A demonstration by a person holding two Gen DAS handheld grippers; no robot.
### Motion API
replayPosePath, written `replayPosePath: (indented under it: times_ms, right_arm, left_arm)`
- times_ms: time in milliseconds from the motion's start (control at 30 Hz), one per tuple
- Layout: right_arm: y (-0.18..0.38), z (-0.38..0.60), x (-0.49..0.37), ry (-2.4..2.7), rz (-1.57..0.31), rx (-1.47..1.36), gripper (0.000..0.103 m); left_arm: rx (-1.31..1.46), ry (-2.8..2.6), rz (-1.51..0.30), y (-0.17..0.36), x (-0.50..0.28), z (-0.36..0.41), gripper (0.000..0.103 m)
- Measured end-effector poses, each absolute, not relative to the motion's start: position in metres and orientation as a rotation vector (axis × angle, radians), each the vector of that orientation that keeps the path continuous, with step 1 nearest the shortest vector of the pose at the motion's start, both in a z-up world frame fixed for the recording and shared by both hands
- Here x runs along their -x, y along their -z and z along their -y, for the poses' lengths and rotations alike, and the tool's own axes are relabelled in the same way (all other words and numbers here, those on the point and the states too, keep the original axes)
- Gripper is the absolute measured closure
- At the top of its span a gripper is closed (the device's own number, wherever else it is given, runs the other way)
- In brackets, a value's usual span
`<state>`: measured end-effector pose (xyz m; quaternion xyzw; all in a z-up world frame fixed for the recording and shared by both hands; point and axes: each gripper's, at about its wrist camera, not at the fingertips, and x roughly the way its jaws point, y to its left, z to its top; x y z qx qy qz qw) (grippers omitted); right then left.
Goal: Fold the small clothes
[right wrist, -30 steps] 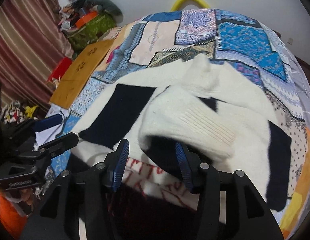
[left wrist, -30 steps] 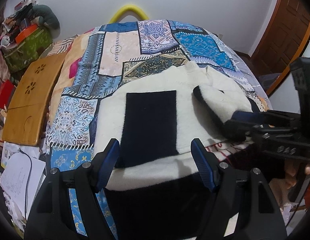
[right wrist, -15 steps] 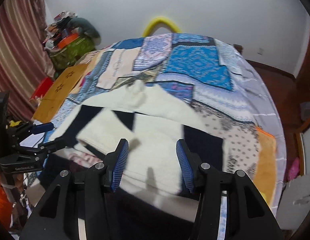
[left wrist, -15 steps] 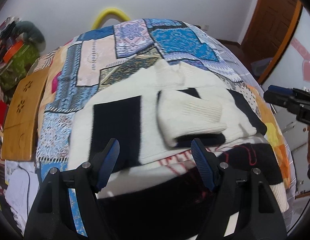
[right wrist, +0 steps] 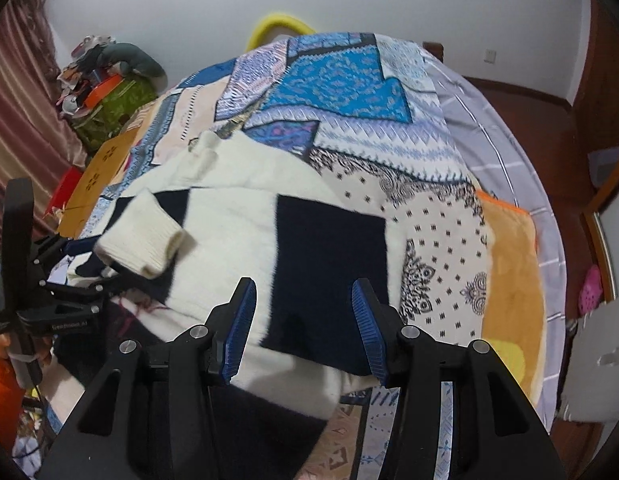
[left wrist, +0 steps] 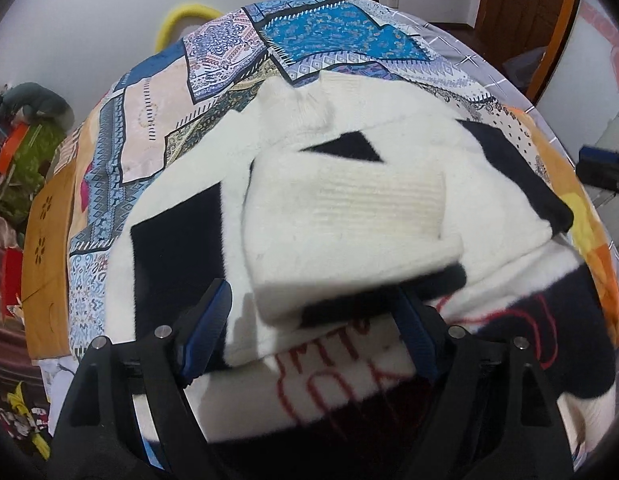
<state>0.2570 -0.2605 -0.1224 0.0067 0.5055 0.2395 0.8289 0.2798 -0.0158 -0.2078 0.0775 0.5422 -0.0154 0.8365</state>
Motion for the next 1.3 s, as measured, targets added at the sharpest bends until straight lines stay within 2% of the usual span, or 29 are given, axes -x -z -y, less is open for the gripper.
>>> replayPosePath:
  times_ms: [267, 500, 733, 1000, 1300]
  right_arm:
    - [0.137, 0.271, -0.260, -0.499, -1.103, -0.042, 0.057]
    - [0.137, 0.280, -0.261, -0.481, -1.097, -0.054, 0.057]
    - [0.140, 0.287, -0.259, -0.454, -1.097, -0.090, 0.057]
    - [0.140, 0.293, -0.255, -0.427, -1.094, -0.116, 0.057]
    - [0.149, 0.302, -0.250, -0.384, -1.112, -0.105, 0.057]
  left_arm:
    - [-0.184, -0.032, -1.094, 0.204, -0.298, 0.014, 0.023]
    - [-0.036, -0.142, -1.099, 0.201, -0.298, -0.046, 0.023]
    - [-0.002, -0.217, -1.105, 0.199, -0.273, -0.095, 0.023]
    - [0.294, -0.209, -1.167, 0.213, -0.249, -0.154, 0.023]
    - [0.522, -0.090, -1.186, 0.232, -0.259, -0.157, 0.023]
